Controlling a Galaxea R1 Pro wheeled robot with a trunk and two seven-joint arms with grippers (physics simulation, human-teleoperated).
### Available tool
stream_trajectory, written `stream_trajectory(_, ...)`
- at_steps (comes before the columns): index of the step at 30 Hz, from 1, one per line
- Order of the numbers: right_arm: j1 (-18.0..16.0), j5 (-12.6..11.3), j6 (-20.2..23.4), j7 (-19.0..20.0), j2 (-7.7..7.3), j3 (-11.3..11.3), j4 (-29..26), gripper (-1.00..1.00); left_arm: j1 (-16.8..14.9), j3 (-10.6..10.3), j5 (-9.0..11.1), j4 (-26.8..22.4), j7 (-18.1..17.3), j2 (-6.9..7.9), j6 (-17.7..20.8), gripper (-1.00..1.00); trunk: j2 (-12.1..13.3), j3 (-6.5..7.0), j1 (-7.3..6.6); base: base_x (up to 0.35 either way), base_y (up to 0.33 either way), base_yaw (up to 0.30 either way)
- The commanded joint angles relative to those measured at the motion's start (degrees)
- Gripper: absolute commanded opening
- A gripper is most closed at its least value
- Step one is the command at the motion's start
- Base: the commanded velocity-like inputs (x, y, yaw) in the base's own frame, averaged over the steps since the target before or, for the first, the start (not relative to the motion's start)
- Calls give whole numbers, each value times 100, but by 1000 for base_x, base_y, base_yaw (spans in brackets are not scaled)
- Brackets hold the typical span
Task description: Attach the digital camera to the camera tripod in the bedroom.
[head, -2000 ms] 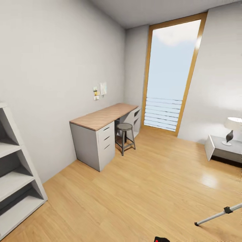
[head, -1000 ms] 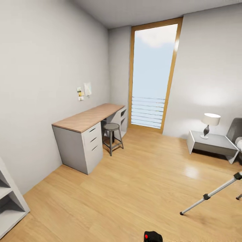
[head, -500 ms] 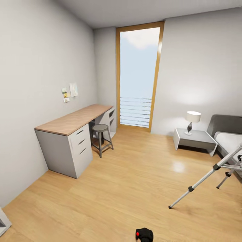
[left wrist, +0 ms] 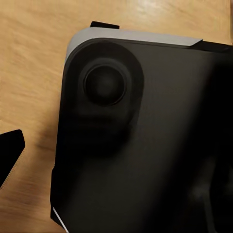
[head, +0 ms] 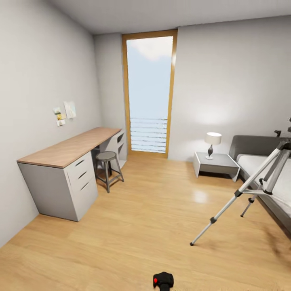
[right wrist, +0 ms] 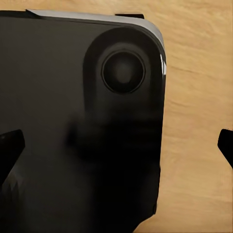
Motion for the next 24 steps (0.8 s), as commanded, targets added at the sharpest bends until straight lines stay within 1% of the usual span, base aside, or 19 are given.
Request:
stream_trajectory(1,-2,1,-17,-1,0,4,3,100,4,4,45,-11,-1,-1,-5,100,-2,-1,0,0,0,-237)
stream_trajectory(6,-2,1,-17,-1,0,4,0,100,3,4,46,-11,-1,0,-2,100,-2,12,0,0,0,-212)
stream_trajectory(9,-2,-1,-17,-1,0,4,0,100,3,4,47,-11,-1,0,-1,100,-2,16,0,0,0,-100)
stream_trajectory(24,-2,27,-3,-1,-26,21,0,100,4,4,47,-18,-1,0,-7,100,-2,19,0,0,0,-14)
